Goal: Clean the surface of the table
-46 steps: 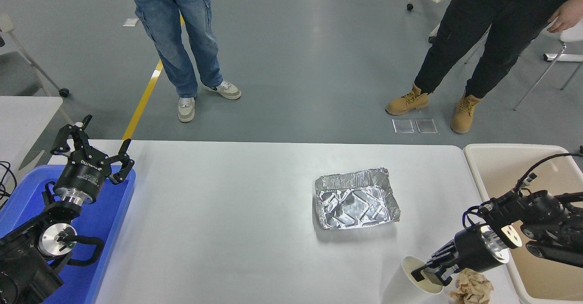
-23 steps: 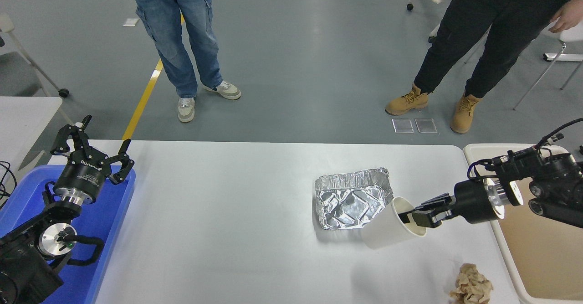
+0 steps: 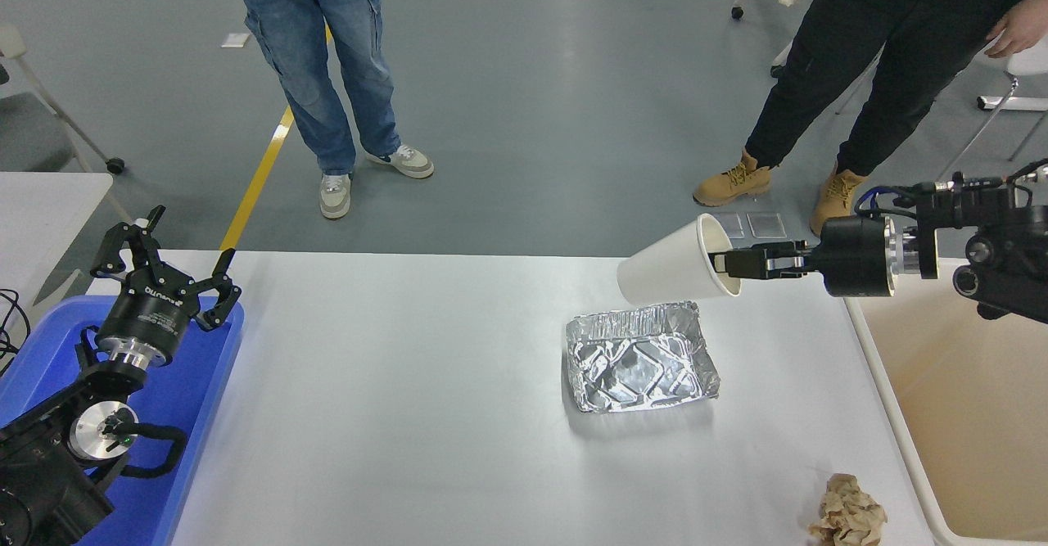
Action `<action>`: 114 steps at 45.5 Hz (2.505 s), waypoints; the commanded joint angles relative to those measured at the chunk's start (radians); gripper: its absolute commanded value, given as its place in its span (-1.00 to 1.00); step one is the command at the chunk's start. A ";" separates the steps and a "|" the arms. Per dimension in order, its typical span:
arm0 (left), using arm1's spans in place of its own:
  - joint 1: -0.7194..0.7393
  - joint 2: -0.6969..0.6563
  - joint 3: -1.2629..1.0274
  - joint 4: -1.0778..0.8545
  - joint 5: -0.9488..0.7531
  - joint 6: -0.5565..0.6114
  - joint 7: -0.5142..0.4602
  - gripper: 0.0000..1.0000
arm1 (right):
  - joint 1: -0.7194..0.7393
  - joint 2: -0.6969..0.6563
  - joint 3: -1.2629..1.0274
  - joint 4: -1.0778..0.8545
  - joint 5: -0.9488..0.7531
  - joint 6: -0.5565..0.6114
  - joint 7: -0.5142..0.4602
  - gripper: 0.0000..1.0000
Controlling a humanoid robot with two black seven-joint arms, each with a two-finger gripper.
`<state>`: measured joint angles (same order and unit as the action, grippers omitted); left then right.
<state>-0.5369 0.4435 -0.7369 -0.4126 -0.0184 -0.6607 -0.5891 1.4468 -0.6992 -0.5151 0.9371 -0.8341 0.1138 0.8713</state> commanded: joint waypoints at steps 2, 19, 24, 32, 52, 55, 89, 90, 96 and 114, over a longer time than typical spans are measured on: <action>0.000 0.001 -0.001 0.000 0.000 0.000 0.000 1.00 | -0.009 0.003 -0.006 -0.248 0.278 0.058 0.001 -1.00; 0.000 0.000 -0.001 0.000 0.000 0.001 0.000 1.00 | -0.215 0.010 -0.002 -0.626 0.542 0.142 -0.061 -1.00; 0.000 0.000 -0.001 0.000 0.000 0.000 0.000 1.00 | -0.270 0.010 -0.002 -0.699 0.630 0.142 -0.101 -1.00; 0.000 0.000 0.001 0.000 0.000 0.001 0.000 1.00 | -0.342 0.012 0.000 -0.751 0.720 0.138 -0.201 -1.00; 0.000 0.000 -0.001 0.000 0.000 0.001 0.000 1.00 | -0.453 0.014 0.107 -0.837 0.785 0.096 -0.529 -1.00; 0.000 0.000 -0.001 0.000 0.000 0.001 0.000 1.00 | -0.470 0.015 0.107 -0.839 0.785 0.081 -0.574 -1.00; 0.000 0.000 -0.001 0.000 0.000 0.000 0.000 1.00 | -0.697 0.119 0.125 -0.836 0.767 -0.008 -0.816 -1.00; 0.000 0.000 -0.001 0.000 0.000 0.000 0.000 1.00 | -0.704 0.127 0.121 -0.836 0.767 -0.008 -0.816 -1.00; 0.000 0.001 -0.001 0.000 0.000 0.001 0.000 1.00 | -0.738 0.155 0.130 -0.836 0.771 -0.008 -0.808 -1.00; 0.000 0.000 -0.001 0.000 0.000 0.000 0.000 1.00 | -0.792 0.208 0.115 -0.837 0.768 -0.022 -0.807 -1.00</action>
<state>-0.5369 0.4438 -0.7379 -0.4126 -0.0184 -0.6601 -0.5891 0.6915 -0.5180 -0.3944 0.0997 -0.0643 0.0995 0.0646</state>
